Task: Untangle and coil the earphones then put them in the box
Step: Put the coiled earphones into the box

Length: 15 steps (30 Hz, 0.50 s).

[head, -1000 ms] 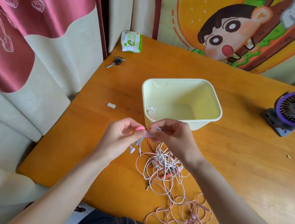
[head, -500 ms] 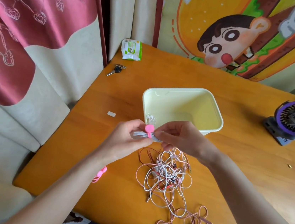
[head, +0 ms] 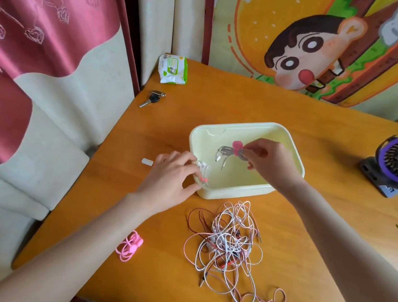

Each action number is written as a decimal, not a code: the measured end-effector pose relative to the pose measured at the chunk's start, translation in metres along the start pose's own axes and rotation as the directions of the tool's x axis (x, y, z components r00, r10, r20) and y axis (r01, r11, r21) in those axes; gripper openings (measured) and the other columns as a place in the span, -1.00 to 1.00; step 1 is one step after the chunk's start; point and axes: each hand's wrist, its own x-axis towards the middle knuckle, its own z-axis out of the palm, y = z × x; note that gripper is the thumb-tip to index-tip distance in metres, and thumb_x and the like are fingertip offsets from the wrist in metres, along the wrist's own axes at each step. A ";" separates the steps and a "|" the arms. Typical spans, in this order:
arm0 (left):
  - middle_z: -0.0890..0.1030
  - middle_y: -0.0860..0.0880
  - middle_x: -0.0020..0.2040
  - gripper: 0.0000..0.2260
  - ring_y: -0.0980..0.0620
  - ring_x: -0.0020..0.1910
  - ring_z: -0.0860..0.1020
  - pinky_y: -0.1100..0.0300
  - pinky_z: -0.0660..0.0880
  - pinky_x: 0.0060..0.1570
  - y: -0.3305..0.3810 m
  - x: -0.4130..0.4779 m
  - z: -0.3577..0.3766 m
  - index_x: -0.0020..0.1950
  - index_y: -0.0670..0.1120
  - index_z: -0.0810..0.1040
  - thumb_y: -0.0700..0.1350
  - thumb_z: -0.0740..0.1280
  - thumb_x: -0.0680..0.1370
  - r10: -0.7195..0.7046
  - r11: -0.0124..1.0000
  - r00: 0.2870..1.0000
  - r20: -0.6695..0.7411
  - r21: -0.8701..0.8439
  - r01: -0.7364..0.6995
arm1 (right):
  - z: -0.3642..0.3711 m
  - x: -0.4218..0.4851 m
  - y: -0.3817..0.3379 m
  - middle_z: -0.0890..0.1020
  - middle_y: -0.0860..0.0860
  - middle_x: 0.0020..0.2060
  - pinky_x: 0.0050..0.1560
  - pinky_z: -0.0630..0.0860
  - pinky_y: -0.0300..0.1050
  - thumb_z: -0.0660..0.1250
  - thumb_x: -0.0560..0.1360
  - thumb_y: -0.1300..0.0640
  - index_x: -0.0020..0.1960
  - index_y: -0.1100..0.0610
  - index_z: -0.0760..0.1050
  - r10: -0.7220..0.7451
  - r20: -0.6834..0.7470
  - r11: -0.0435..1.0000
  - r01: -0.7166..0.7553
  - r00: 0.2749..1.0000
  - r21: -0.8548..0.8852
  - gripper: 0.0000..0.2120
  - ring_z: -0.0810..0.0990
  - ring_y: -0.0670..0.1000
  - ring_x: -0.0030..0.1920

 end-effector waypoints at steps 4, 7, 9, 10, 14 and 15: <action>0.49 0.05 0.21 -0.81 0.01 0.21 0.40 0.03 0.27 0.18 -0.001 0.001 0.008 -0.03 0.04 0.62 0.11 0.38 0.46 0.013 1.000 0.999 -0.029 -0.021 -0.014 | 0.026 0.019 0.011 0.58 0.05 -0.33 -0.20 0.47 -0.14 0.37 0.48 0.10 -0.07 0.25 0.61 0.009 0.116 0.987 0.010 0.993 -0.163 -0.80 0.57 0.07 -0.23; 0.50 0.03 0.20 -0.80 -0.01 0.20 0.41 0.02 0.29 0.18 -0.001 0.001 0.013 -0.03 0.02 0.63 0.10 0.38 0.46 0.022 0.999 1.000 -0.023 -0.028 -0.023 | 0.043 0.031 0.011 0.65 0.14 -0.22 -0.13 0.50 -0.06 0.36 0.49 0.05 -0.07 0.26 0.59 -0.007 0.084 0.988 0.020 0.996 -0.155 -0.75 0.59 0.12 -0.16; 0.51 0.01 0.20 -0.81 -0.02 0.20 0.42 0.01 0.31 0.19 -0.001 0.001 0.014 -0.03 0.01 0.64 0.09 0.39 0.46 0.017 0.999 0.999 -0.035 -0.040 -0.019 | 0.053 0.037 0.011 0.66 0.17 -0.13 -0.10 0.50 -0.06 0.34 0.50 0.10 0.00 0.26 0.58 -0.021 0.108 0.982 0.041 0.994 -0.186 -0.78 0.59 0.14 -0.10; 0.51 0.01 0.21 -0.81 -0.02 0.20 0.42 0.01 0.31 0.19 -0.001 0.001 0.015 -0.03 0.01 0.64 0.08 0.39 0.46 0.018 0.999 0.999 -0.040 -0.045 -0.020 | 0.058 0.038 0.012 0.66 0.18 -0.10 -0.10 0.49 -0.10 0.33 0.51 0.13 0.04 0.26 0.58 -0.013 0.158 0.973 0.049 0.987 -0.227 -0.79 0.59 0.15 -0.08; 0.48 0.02 0.23 -0.80 -0.01 0.22 0.40 0.02 0.31 0.21 -0.001 0.001 0.016 0.00 -0.01 0.63 0.07 0.37 0.48 0.011 0.999 0.999 -0.037 -0.042 -0.013 | 0.076 0.041 0.021 0.66 0.17 -0.02 0.00 0.53 -0.09 0.30 0.52 0.20 0.06 0.25 0.60 0.121 0.427 0.924 0.056 0.896 -0.379 -0.81 0.61 0.12 -0.01; 0.48 0.02 0.24 -0.80 -0.02 0.21 0.40 0.03 0.31 0.21 -0.001 0.002 0.017 0.00 -0.01 0.63 0.07 0.37 0.48 0.008 0.999 0.999 -0.037 -0.042 -0.010 | 0.077 0.042 0.022 0.66 0.16 0.00 0.06 0.54 -0.07 0.28 0.52 0.22 0.06 0.25 0.61 0.153 0.457 0.913 0.051 0.876 -0.404 -0.81 0.61 0.11 0.02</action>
